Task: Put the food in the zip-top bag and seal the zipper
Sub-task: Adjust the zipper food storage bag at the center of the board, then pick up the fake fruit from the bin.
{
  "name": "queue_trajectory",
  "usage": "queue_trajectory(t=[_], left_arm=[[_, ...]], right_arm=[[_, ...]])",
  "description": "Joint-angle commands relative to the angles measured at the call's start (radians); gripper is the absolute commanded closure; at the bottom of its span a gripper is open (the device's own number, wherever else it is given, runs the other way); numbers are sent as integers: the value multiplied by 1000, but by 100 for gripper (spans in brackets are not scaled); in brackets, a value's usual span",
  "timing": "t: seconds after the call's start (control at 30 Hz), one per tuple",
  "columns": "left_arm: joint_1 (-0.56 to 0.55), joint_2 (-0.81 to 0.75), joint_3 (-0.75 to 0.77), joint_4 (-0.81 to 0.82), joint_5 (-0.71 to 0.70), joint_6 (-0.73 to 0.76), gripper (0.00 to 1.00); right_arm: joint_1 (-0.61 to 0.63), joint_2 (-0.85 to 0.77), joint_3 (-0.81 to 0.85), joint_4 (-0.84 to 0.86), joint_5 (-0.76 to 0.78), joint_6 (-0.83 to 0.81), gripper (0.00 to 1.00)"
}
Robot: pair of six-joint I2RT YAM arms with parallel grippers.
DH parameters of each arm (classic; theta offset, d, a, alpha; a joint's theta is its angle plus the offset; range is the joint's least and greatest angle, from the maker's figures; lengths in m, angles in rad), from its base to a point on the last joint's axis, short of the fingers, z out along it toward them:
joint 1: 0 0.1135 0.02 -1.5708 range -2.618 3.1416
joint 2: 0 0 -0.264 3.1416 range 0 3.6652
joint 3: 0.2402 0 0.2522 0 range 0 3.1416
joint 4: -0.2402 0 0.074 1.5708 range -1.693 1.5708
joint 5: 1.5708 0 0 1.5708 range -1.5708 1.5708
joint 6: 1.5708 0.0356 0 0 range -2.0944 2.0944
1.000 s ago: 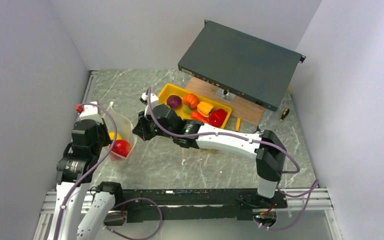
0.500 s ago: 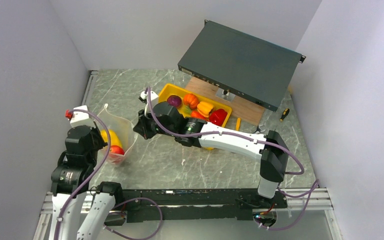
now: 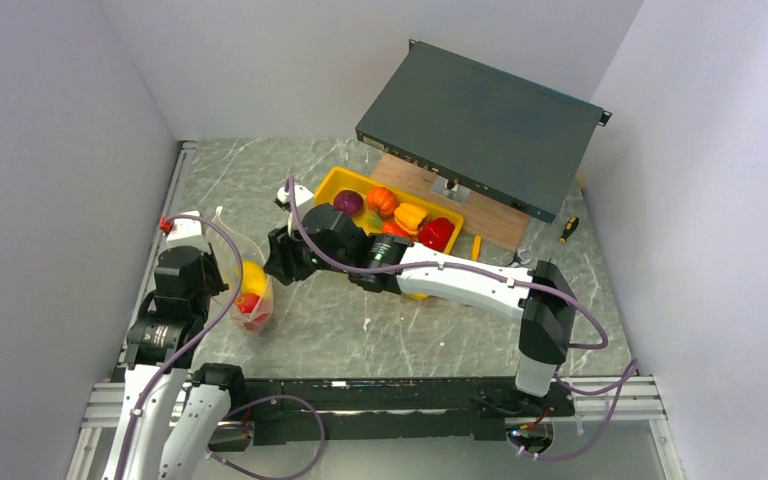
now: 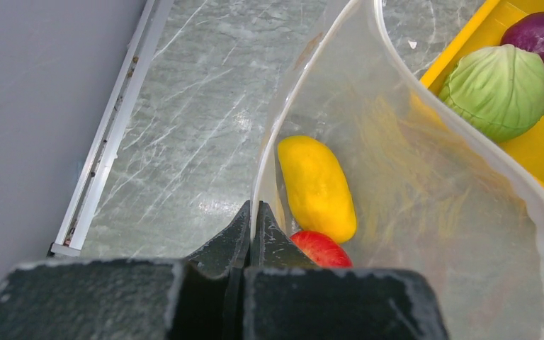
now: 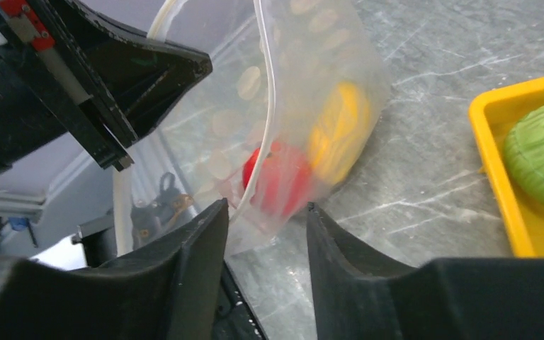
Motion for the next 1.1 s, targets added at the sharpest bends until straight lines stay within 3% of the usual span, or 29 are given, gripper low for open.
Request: queue_trajectory(t=[0.0,0.23,0.67,0.83,1.07], left_arm=[[-3,22,-3,69,12,20,100],[-3,40,-4,63,17,21,100],[-3,60,-3,63,40,24,100],[-3,62,-3,63,45,25,100],[-4,59,-4,66,51,28,100]], right_arm=[[4,-70,37,-31,48,-42,48],[1,-194,-42,-33,155,-78,29],[-63,-347,-263,-120,607,-172,10],[-153,-300,-293,-252,751,0,5],[-233,-190,-299,-403,796,334,1]])
